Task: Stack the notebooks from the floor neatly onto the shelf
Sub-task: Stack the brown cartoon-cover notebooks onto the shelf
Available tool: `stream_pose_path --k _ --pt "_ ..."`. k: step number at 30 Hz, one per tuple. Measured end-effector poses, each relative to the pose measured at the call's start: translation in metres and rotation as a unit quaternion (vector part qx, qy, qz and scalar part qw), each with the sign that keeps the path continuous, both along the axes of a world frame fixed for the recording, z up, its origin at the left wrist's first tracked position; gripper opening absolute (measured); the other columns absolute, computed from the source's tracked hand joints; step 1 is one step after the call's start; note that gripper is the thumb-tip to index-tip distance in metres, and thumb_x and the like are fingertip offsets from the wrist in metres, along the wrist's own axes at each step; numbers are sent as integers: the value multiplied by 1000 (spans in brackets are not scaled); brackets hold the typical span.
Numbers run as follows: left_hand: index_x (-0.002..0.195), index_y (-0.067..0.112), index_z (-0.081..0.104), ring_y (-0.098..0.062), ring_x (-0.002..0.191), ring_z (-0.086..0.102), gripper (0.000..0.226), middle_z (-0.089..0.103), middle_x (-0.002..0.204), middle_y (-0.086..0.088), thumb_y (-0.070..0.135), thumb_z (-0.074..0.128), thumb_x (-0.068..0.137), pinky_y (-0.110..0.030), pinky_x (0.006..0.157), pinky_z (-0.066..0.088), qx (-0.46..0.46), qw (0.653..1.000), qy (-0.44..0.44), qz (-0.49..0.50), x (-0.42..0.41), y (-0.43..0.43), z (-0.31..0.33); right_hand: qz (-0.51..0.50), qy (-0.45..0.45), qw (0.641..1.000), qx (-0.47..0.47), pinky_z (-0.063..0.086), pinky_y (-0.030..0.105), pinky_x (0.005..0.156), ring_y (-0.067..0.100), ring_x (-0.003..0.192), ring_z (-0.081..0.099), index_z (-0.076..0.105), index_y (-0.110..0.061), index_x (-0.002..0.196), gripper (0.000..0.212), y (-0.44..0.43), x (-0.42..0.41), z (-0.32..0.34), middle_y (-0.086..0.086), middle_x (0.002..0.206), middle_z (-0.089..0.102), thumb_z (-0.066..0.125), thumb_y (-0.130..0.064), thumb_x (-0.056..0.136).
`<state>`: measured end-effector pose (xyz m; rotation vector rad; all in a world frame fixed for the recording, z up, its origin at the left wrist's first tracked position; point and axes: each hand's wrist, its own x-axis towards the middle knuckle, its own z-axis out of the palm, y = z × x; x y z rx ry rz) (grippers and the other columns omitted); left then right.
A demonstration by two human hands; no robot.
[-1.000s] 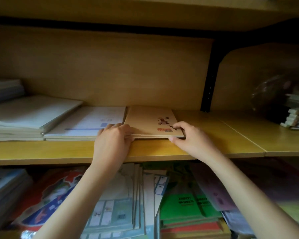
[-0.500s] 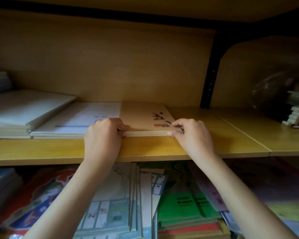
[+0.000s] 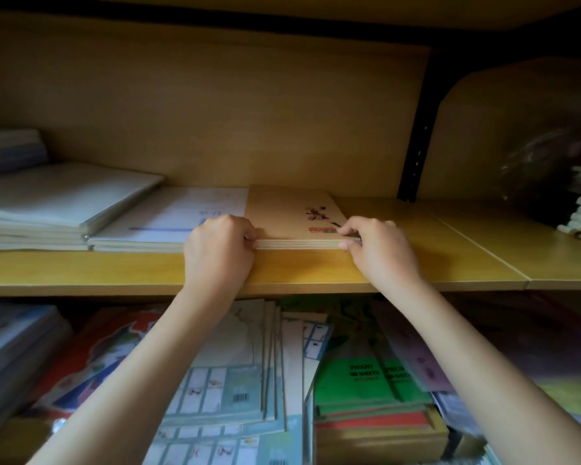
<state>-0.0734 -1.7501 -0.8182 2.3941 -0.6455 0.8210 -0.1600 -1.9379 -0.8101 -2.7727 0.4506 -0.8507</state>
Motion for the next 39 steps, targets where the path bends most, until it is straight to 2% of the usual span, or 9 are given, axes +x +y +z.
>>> stream_pose_path --k 6,10,15,19,23,26,30,35,39 --pt "126 21 57 -19 130 46 38 50 139 -1 29 56 90 -39 111 32 111 982 -45 -144 -38 42 -2 43 -122 989 -73 47 38 97 20 121 50 59 -17 118 28 32 -22 -9 6 137 49 56 -14 90" --pt "99 20 66 -14 97 62 21 67 105 5 28 50 87 -33 89 49 172 954 -103 -221 -102 94 -40 286 -210 931 -83 44 29 76 17 82 56 64 -9 79 15 84 -59 -35 1 82 62 51 -3 81" --pt "92 30 64 -5 72 64 21 65 86 14 35 44 88 -16 59 45 266 931 170 -181 -141 158 -123 420 -29 906 43 45 29 65 13 72 56 63 -13 75 15 138 -87 -119 -3 74 59 50 -6 78" --pt "107 27 61 -15 94 64 30 62 112 6 29 51 79 -22 72 51 307 885 321 -141 -168 213 -221 364 166 894 201 35 11 63 -9 66 49 66 -19 80 20 166 -110 -201 -15 76 55 51 -7 79" --pt "119 32 56 -20 127 44 55 45 140 -4 41 50 65 -24 101 38 252 844 468 -77 -196 265 -306 226 374 842 317 42 21 83 7 99 55 58 -17 119 33 181 -127 -266 -2 115 57 55 -12 87" --pt "109 51 50 -14 126 38 62 37 144 -2 50 73 51 -24 94 38 270 828 488 -55 -214 281 -334 155 462 791 369 41 21 89 16 117 52 42 -12 137 54 188 -142 -294 5 131 53 60 -16 87" --pt "135 22 36 -24 132 29 70 22 143 -6 8 70 75 -20 103 32 145 815 562 -9 -224 257 -322 89 474 747 457 45 34 99 24 116 53 34 -7 142 67 192 -151 -312 11 129 52 64 -17 83" --pt "124 18 47 -27 117 45 57 39 128 -8 17 72 73 -28 93 42 113 838 530 61 -222 244 -317 72 451 689 563 48 22 70 14 87 58 47 -7 130 50 194 -145 -303 6 105 61 65 -10 83" --pt "113 23 47 -21 99 55 50 52 108 1 20 72 70 -25 77 43 43 850 521 73 -227 247 -315 113 423 698 566 48 34 94 20 105 59 43 -8 129 55 203 -149 -299 4 111 61 69 -5 81"
